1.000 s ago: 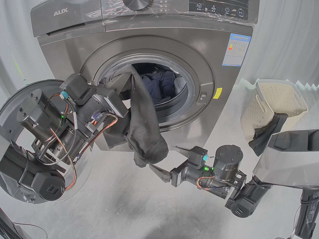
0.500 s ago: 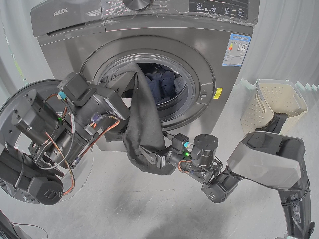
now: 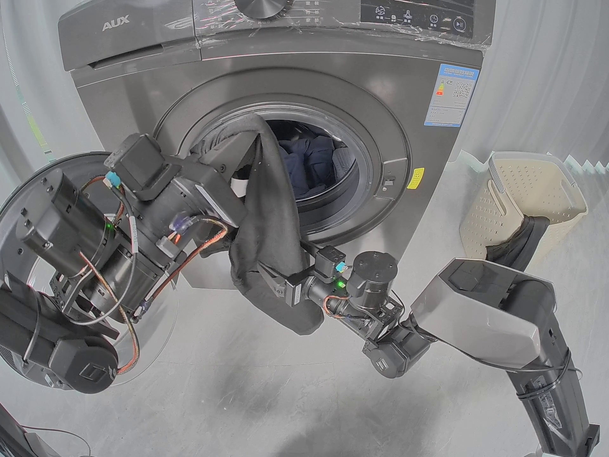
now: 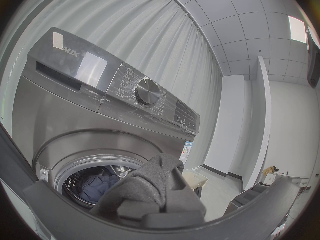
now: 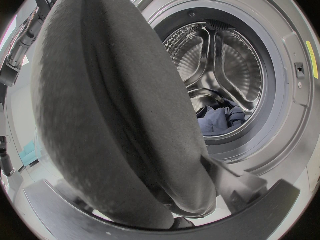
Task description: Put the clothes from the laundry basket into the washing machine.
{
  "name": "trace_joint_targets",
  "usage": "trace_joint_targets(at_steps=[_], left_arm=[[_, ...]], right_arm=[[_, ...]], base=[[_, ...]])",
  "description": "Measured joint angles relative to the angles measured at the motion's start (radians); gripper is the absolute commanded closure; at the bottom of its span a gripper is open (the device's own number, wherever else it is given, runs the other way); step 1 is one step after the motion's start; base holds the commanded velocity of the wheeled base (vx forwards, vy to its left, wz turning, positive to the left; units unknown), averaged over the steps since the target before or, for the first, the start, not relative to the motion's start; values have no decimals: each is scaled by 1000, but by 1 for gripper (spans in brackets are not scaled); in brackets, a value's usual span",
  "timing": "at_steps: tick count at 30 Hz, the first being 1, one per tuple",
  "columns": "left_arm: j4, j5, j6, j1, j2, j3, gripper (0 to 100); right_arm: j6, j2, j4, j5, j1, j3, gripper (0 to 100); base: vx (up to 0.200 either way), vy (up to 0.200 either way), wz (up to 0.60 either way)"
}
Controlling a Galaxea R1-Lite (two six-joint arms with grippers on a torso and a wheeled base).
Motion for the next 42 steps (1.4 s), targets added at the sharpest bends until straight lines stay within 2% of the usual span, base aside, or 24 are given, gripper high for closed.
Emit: trace_joint_targets(at_steps=[7,11,20,22,27,28,29,42], left_arm=[[11,0,1,28,8,7,100],[14,-7,1,62,19,23,100],[4,-64,6,117,87,123,100],[1,-73,17,122,114,153,100],[0,-98,69,139,187,205,100],[0,-99,70,141,193,207,100],[-1,-101,70,143,201,210,0],[-1,-105,74,148,231,237,0]], right_arm=[[9,-17,-7,-7,-18,21,100],[19,-72,-8,-24,-47,77,100],[28,-237,-33,-31,-91,237,100],[29,-271,-33,-33,-96,257,100],[30,-340,-34,-34,-98,278,100],[30,-345,-34,-34,-98,279,100],[30,-353,-35,-33,-98,280,100],[30,-373,-20,-34,-76,279,100]], base=[[0,0,0],[0,0,0],[0,0,0],[0,0,0],[0,0,0],[0,0,0],[0,0,0],[0,0,0]])
